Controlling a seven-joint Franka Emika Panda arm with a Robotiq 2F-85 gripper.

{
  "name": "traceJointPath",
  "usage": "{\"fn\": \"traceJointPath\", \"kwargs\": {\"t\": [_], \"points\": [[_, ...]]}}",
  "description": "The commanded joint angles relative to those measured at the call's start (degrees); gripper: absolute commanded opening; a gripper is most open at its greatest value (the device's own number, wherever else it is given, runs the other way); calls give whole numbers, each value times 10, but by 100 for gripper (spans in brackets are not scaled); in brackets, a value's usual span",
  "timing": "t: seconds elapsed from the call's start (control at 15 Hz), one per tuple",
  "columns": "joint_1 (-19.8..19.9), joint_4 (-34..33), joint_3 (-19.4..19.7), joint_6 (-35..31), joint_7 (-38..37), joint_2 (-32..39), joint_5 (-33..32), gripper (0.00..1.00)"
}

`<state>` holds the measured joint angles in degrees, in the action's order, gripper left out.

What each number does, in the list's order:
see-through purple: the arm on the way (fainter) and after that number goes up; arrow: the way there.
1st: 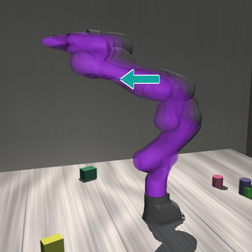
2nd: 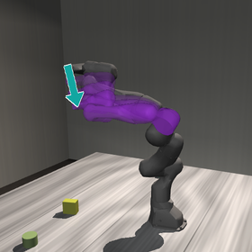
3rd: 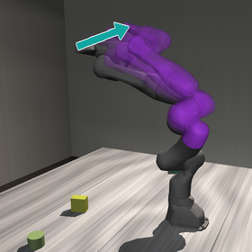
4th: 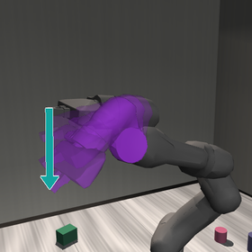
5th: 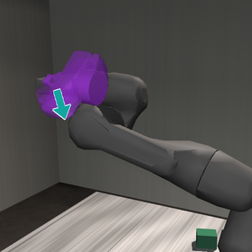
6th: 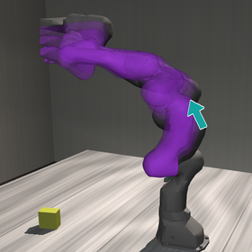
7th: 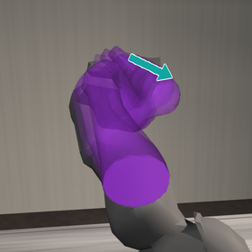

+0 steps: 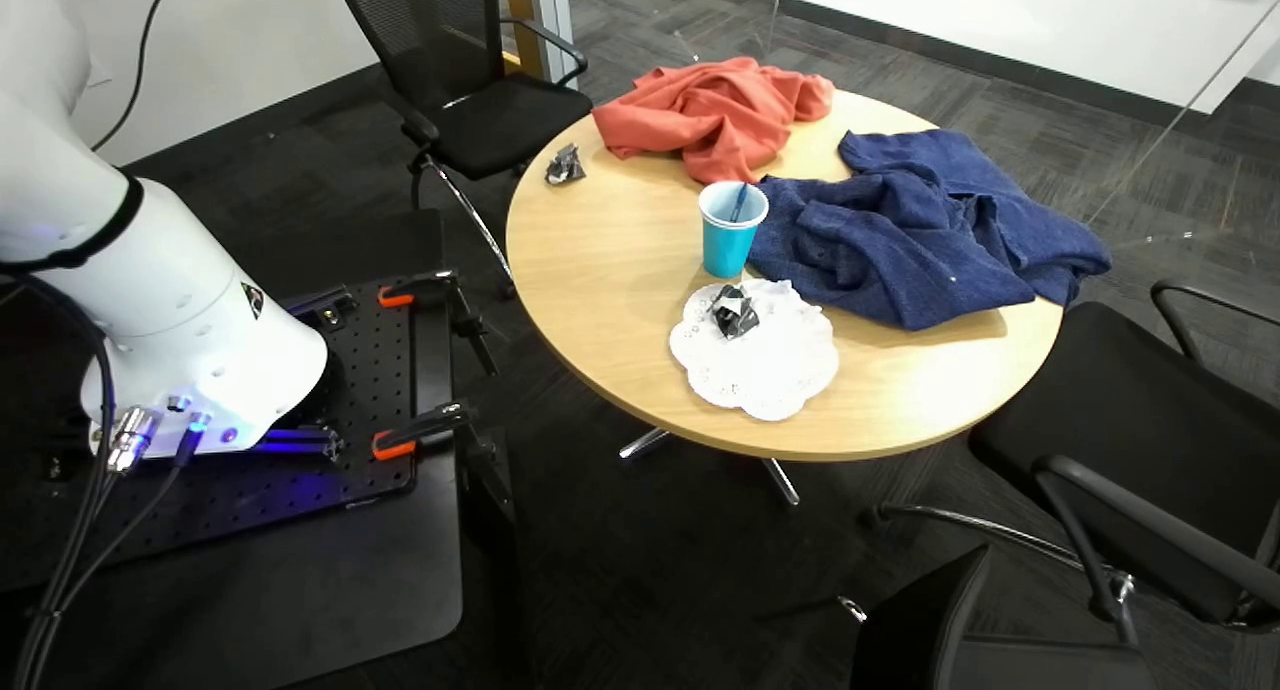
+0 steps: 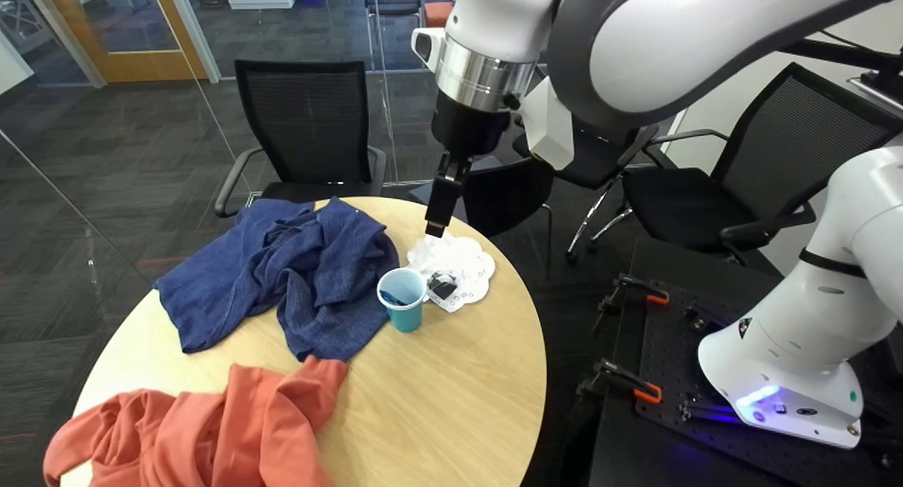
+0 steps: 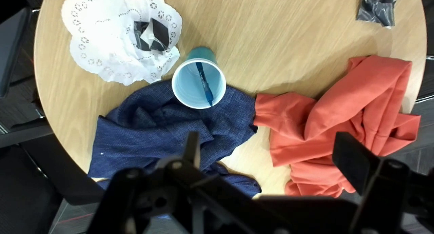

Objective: Remove the pen from the cup and put it on the table

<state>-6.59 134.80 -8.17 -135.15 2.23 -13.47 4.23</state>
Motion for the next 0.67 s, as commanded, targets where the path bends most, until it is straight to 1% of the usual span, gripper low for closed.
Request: {"fn": "traceJointPath", "kwargs": {"t": [0.0, 0.33, 0.6], "points": [[-5, -4, 5, 1, -2, 3, -4, 100], [-5, -5, 5, 1, -2, 4, -6, 100], [-1, -4, 3, -32, 7, 36, -36, 100]]}}
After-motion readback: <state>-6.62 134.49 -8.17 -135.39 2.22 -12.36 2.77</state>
